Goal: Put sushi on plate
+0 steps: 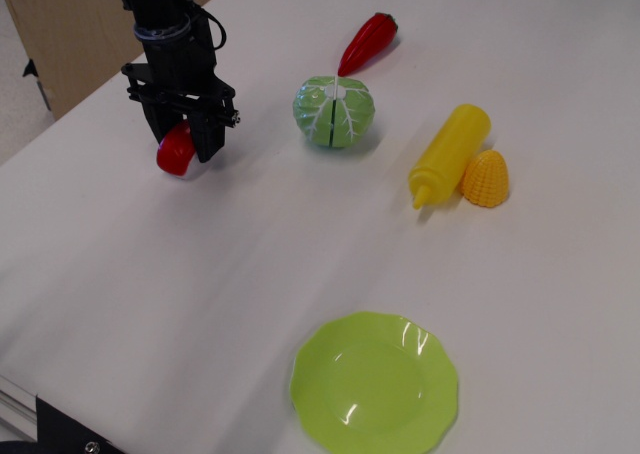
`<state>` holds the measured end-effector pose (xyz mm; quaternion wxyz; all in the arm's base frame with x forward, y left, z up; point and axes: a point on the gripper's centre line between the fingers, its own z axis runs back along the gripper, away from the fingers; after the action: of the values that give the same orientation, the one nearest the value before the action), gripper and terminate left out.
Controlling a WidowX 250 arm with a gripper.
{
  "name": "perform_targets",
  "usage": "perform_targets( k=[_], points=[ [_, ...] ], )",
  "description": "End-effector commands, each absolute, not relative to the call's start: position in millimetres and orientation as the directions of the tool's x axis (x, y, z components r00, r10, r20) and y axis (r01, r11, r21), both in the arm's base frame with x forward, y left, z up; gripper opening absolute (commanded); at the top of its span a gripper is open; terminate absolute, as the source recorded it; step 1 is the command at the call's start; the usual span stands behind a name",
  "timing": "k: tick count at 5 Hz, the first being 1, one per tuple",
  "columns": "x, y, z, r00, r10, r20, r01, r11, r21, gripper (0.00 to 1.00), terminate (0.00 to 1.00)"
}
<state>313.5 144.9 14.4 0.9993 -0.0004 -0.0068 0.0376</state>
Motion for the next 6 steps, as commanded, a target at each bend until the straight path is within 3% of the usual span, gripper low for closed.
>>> perform_targets(
  k=[1,3,4,6],
  points=[
    [291,104,80,0.991,0.066,0.119,-0.068,0.998,0.010,0.00,0.00],
    [238,20,75,0.985,-0.152,0.084,0.154,0.988,-0.011,0.00,0.00],
    [221,-8,74,0.966,-0.240,0.099,0.245,0.968,-0.048,0.00,0.00],
    [200,-55,47,0.918,-0.394,0.051,0.397,0.915,-0.074,0.00,0.00]
  ],
)
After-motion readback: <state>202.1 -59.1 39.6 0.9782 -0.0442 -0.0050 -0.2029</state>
